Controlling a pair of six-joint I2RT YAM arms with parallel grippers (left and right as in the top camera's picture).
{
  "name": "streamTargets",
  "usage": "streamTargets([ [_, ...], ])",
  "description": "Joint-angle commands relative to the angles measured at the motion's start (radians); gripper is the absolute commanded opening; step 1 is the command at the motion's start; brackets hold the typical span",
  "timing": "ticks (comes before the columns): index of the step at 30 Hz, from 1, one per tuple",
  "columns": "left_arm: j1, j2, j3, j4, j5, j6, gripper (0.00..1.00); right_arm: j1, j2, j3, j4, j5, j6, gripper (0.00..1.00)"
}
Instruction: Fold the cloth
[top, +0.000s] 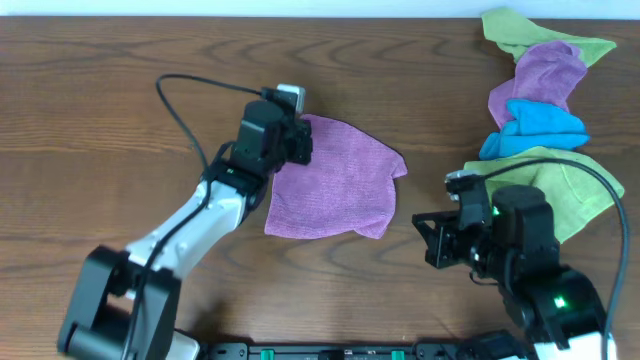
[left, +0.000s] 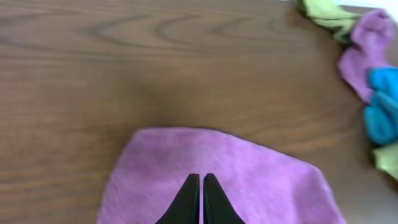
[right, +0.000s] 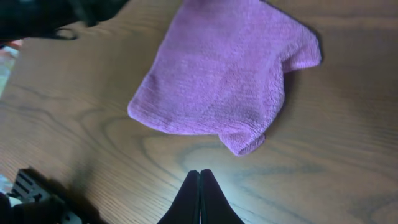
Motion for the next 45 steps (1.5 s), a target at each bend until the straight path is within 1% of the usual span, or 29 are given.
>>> streamTargets([
  [1, -0.001, 0.092, 0.066, -0.003, -0.058, 0.065, 0.05, -0.005, -0.05, 0.051, -0.023, -0.001, 0.006, 0.02],
  [5, -0.006, 0.196, 0.139, -0.03, -0.062, 0.074, 0.05, -0.005, -0.089, 0.071, -0.058, 0.0, 0.006, 0.03],
  [11, -0.006, 0.321, 0.184, -0.026, -0.1, 0.091, 0.05, -0.005, -0.094, 0.071, -0.081, 0.003, 0.006, 0.04],
  [17, -0.006, 0.375, 0.185, 0.004, -0.113, 0.091, 0.05, -0.005, -0.094, 0.071, -0.096, 0.023, 0.006, 0.06],
  [24, -0.005, 0.426, 0.184, -0.009, -0.13, 0.091, 0.06, -0.005, -0.093, 0.071, -0.102, 0.025, 0.006, 0.08],
  [26, -0.004, 0.426, 0.184, -0.042, -0.207, 0.092, 0.06, -0.005, -0.093, 0.071, -0.101, 0.029, 0.006, 0.09],
  [29, -0.003, 0.426, 0.184, -0.122, -0.367, 0.148, 0.05, -0.005, -0.093, 0.071, -0.102, 0.049, 0.006, 0.1],
  [31, 0.004, 0.426, 0.184, -0.189, -0.488, 0.159, 0.06, -0.005, -0.09, 0.071, -0.105, 0.094, 0.006, 0.12],
  [33, 0.014, 0.426, 0.184, -0.23, -0.55, 0.159, 0.05, -0.005, -0.079, 0.07, -0.104, 0.125, 0.006, 0.13],
  [35, 0.028, 0.426, 0.184, -0.277, -0.589, 0.158, 0.05, -0.005, -0.051, 0.065, -0.101, 0.165, 0.006, 0.15],
  [39, 0.047, 0.425, 0.184, -0.35, -0.584, 0.142, 0.06, -0.005, 0.061, 0.033, -0.025, 0.186, 0.006, 0.21],
  [42, 0.047, 0.424, 0.184, -0.385, -0.585, 0.142, 0.06, -0.005, 0.187, 0.016, 0.04, 0.176, 0.006, 0.21],
  [45, 0.053, 0.424, 0.184, -0.431, -0.614, 0.098, 0.06, -0.004, 0.34, 0.016, 0.102, 0.127, 0.006, 0.16],
])
